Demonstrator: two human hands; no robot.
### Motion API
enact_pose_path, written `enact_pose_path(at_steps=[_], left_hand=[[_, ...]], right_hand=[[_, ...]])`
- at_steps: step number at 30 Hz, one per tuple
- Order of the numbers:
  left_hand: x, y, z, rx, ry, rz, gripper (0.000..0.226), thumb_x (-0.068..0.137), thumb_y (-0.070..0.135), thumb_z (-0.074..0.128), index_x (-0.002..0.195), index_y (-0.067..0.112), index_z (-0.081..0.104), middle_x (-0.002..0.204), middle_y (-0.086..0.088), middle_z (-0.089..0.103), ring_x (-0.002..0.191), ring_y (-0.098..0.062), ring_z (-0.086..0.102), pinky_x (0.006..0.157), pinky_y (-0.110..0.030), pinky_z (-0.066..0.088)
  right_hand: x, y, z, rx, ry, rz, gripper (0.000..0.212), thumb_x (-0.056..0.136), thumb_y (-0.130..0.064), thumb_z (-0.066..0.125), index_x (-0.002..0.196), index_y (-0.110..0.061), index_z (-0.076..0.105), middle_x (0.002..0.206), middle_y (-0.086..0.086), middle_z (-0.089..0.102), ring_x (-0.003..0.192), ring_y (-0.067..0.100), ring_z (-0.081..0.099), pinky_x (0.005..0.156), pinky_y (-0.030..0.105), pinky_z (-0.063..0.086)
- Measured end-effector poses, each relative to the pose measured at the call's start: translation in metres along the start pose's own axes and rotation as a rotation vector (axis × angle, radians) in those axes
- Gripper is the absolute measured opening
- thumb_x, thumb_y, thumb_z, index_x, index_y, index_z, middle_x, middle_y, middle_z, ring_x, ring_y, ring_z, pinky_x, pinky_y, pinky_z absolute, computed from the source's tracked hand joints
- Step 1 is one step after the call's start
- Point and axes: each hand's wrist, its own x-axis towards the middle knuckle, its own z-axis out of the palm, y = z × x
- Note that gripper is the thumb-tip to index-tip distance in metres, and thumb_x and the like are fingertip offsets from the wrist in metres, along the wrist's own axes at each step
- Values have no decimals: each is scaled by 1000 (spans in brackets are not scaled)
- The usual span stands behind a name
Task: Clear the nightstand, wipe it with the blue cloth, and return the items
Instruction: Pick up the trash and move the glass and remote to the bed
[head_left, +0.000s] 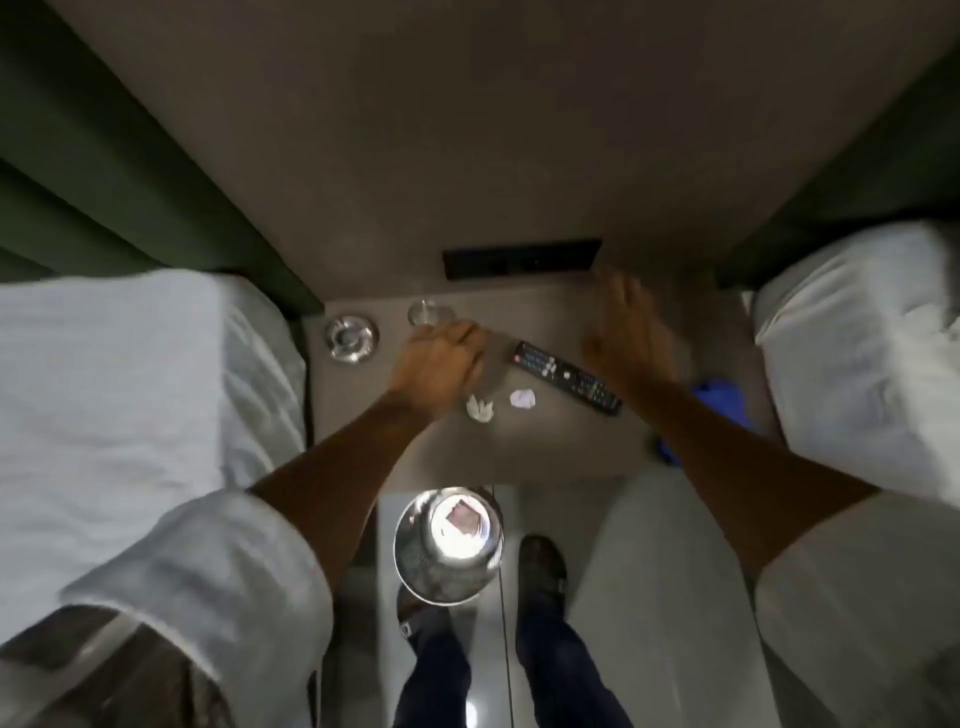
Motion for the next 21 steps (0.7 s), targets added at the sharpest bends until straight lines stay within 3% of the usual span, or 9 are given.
enact_pose_path(at_steps=[3, 5, 7, 9, 12, 14, 16, 21], left_hand=[[-9, -1, 81, 9, -282, -166, 34, 99, 32, 45, 125, 15, 59, 124, -12, 64, 108, -31, 64, 96, -37, 41], [-7, -3, 131, -31, -339, -262, 37, 100, 39, 43, 124, 16, 58, 123, -14, 64, 108, -30, 64, 99, -35, 39], [0, -4, 165, -110, -285, -318, 41, 97, 39, 51, 131, 18, 54, 131, -14, 57, 111, -33, 62, 97, -39, 43], [5, -1, 199, -136, -271, -319, 41, 95, 34, 54, 133, 17, 52, 137, -14, 50, 115, -36, 58, 97, -42, 45], [0, 0, 223, -125, -274, -315, 29, 95, 29, 52, 115, 12, 61, 127, -16, 54, 114, -38, 56, 93, -43, 46], [-11, -4, 232, -180, -249, -322, 25, 92, 29, 51, 106, 13, 64, 122, -15, 56, 112, -37, 57, 87, -40, 48], [-30, -4, 238, -257, -252, -351, 26, 91, 33, 50, 102, 16, 66, 121, -12, 58, 111, -34, 58, 83, -36, 47], [-115, 6, 236, -260, -301, -386, 21, 97, 21, 51, 104, 10, 68, 114, -15, 62, 102, -35, 61, 78, -41, 49]], right_hand=[[-4, 26, 84, 5, -216, -32, 39, 88, -17, 49, 126, -11, 49, 128, 18, 51, 113, 40, 53, 88, 46, 47], [-5, 41, 141, -18, -366, -42, 42, 87, -28, 45, 128, -18, 51, 133, 18, 48, 114, 41, 54, 91, 46, 47], [-1, 52, 181, 3, -419, -20, 57, 87, -20, 51, 141, -27, 37, 146, 15, 36, 122, 39, 50, 98, 46, 44], [0, 60, 217, -52, -449, -33, 67, 82, -6, 54, 143, -23, 33, 149, 16, 29, 124, 40, 48, 99, 47, 45], [-1, 64, 242, -197, -438, -107, 35, 85, -7, 53, 120, -11, 53, 137, 22, 36, 114, 42, 52, 89, 46, 48], [-4, 68, 248, -217, -415, -109, 25, 89, -11, 51, 114, -7, 57, 131, 24, 40, 111, 42, 52, 88, 47, 48], [-19, 69, 252, -179, -417, -84, 26, 89, -10, 51, 114, -6, 57, 132, 25, 40, 109, 43, 54, 88, 47, 49], [-104, 54, 253, -115, -542, -127, 36, 89, -18, 53, 125, -13, 48, 129, 19, 43, 107, 39, 55, 84, 49, 52]])
